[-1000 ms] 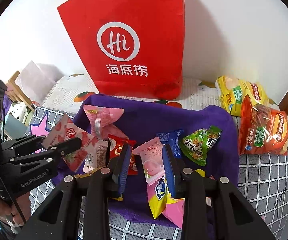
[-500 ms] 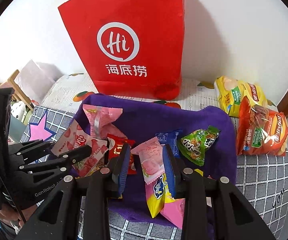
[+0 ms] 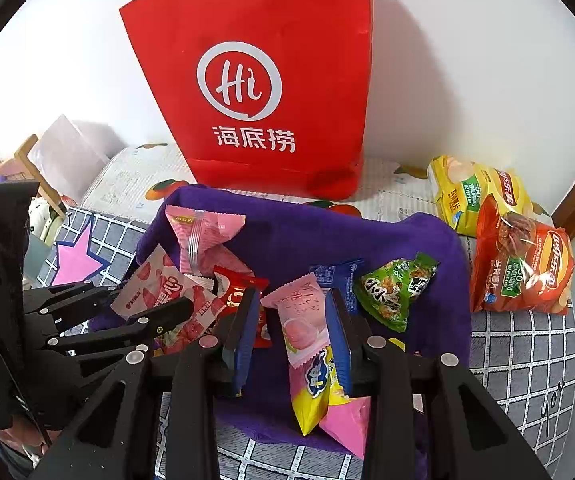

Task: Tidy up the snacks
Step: 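Lower the strawberry packet onto the towel and open the left tool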

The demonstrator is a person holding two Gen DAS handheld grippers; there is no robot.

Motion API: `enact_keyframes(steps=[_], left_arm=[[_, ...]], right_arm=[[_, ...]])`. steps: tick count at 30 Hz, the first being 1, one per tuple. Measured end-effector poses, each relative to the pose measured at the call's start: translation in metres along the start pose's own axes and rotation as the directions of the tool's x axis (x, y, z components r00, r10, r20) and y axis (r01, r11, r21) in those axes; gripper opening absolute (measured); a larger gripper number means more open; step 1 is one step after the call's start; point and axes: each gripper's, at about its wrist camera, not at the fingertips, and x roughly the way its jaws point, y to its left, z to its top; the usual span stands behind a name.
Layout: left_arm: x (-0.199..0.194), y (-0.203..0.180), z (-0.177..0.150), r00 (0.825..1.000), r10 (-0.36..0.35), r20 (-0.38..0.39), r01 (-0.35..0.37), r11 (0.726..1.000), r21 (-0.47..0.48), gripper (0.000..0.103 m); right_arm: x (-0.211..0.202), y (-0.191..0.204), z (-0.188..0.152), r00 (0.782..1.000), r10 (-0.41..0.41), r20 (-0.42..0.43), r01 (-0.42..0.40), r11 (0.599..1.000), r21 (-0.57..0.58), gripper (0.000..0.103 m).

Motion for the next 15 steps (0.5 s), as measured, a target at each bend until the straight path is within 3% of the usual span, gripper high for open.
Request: enact_keyframes(steps=[15], left_arm=[[0.004,-0.0009,0.0,1.0,0.0,-0.021,0.0,1.0,0.006,0.03]], right_arm=[[0.0021,0.0016,0.0003,1.0,-0.001,-0.006,0.001,1.0,-0.01,0.038]])
